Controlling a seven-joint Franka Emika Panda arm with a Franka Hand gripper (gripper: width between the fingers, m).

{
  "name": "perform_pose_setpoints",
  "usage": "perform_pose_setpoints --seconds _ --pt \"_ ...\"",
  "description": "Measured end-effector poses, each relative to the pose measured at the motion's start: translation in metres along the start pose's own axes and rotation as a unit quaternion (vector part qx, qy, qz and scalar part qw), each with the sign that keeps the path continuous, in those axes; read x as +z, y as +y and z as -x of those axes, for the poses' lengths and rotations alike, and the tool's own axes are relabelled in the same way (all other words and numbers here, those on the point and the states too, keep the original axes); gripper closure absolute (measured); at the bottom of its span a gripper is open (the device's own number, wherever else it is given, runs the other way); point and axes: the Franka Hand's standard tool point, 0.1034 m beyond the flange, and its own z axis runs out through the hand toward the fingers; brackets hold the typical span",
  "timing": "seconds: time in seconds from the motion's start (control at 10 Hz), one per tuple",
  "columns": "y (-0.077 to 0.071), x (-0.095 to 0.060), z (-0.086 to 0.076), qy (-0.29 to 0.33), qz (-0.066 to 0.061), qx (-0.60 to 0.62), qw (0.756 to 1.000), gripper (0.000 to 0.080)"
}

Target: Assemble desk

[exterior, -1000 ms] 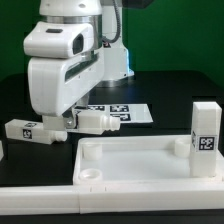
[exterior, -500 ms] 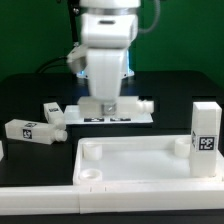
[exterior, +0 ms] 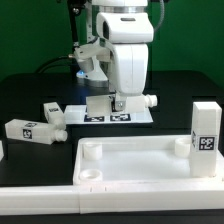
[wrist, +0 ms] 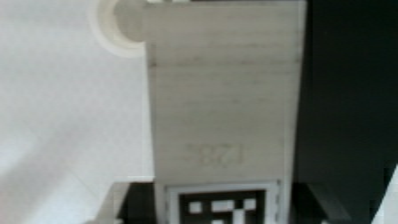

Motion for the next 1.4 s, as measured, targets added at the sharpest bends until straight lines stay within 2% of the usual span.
perform_pose_setpoints --seconds 0.2,0.3,0.4,0.7,0.8,0.9,1.0,1.1,1.2,1.4 --pt "-0.023 0.013 -0.034 -0.003 -0.031 -0.038 0.999 0.0518" --pt "-0.034 0.016 -0.047 -0.001 -0.026 -0.069 0.997 0.0518" --pt "-0.046 0.019 -0.051 0.002 -0.028 -0.107 0.994 0.0517" --pt "-0.044 0.02 -0.041 -0.005 -0.032 -0.189 0.981 0.0517" --pt "-0.046 0.024 -0.041 -0.005 -0.035 -0.213 0.976 0.0517" --pt "-0.055 0.038 -0.047 0.003 -0.044 -0.239 0.97 0.0517" --pt "-0.061 0.048 -0.049 0.011 -0.05 -0.304 0.951 0.0517" --pt "-0.065 0.052 -0.041 0.02 -0.043 -0.361 0.931 0.0517" --pt "-0.064 0.051 -0.039 0.016 -0.045 -0.363 0.93 0.0517" --pt "-0.066 0.053 -0.035 0.01 -0.048 -0.417 0.907 0.0517"
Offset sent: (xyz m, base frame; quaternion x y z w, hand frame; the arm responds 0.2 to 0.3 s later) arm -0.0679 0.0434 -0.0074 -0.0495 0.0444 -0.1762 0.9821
